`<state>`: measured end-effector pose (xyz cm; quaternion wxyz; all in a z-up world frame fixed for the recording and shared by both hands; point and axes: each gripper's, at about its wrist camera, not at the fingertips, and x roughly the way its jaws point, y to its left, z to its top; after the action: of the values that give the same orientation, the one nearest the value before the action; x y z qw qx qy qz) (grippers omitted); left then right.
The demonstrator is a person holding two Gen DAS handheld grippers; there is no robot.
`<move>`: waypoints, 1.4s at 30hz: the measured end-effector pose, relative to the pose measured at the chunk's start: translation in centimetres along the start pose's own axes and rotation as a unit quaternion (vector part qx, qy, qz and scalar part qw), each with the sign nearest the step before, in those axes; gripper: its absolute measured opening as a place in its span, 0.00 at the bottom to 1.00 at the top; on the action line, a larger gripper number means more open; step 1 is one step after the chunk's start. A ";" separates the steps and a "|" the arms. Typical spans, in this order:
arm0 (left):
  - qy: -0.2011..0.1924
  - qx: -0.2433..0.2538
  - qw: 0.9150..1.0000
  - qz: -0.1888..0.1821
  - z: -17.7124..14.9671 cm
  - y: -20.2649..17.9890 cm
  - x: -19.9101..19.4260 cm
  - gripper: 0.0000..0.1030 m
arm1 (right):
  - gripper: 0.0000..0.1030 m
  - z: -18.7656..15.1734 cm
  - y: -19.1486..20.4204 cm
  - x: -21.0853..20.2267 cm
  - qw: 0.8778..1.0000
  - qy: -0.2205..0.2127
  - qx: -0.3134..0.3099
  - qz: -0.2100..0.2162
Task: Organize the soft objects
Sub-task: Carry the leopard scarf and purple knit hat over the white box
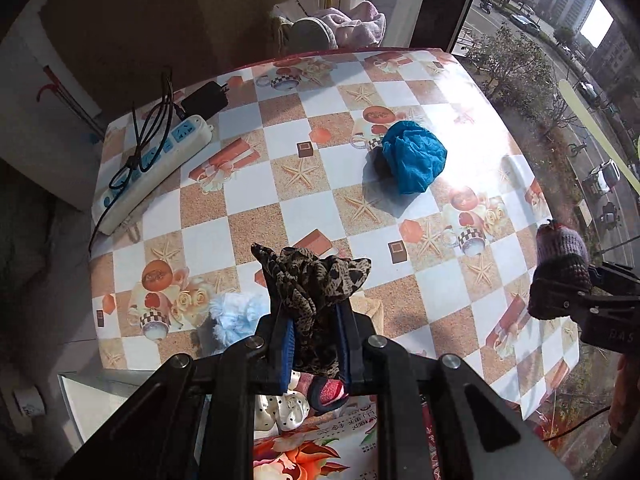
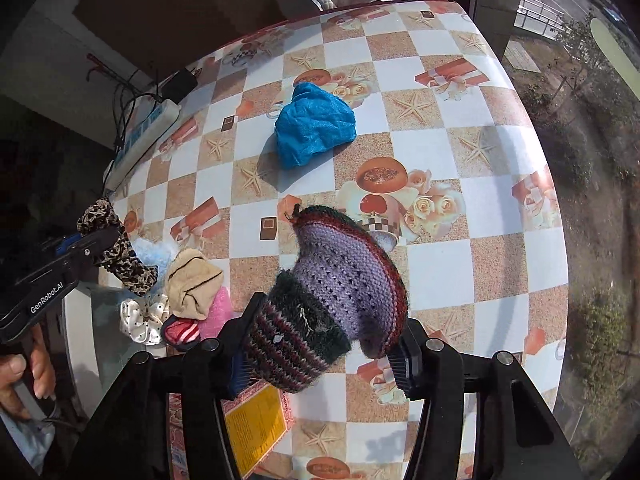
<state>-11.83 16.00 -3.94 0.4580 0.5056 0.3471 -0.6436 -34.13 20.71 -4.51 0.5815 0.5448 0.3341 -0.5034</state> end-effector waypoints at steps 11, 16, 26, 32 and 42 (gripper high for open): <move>-0.003 0.008 1.000 -0.004 -9.0 -0.1 -6.0 0.19 | 0.55 -4.9 8.1 -4.8 0.997 -0.011 -0.077 0.004; -0.007 -0.004 1.000 -0.002 -12.3 1.1 -8.5 0.19 | 0.55 -7.5 12.4 -4.9 0.993 0.009 -0.115 0.020; -0.007 -0.061 0.998 -0.001 -16.9 4.5 -10.3 0.19 | 0.55 -10.8 19.3 -3.1 0.979 0.048 -0.195 0.026; -0.026 -0.095 0.995 0.012 -18.4 7.2 -11.4 0.19 | 0.55 -11.1 21.9 -2.6 0.973 0.056 -0.221 0.023; -0.032 -0.142 0.989 0.023 -20.8 10.5 -12.2 0.19 | 0.55 -11.8 25.9 -1.6 0.961 0.064 -0.267 0.025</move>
<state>5.81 34.28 2.93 0.5511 0.4221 0.4082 -0.5929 -8.08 29.94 2.52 0.6954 0.4090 0.4794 -0.3454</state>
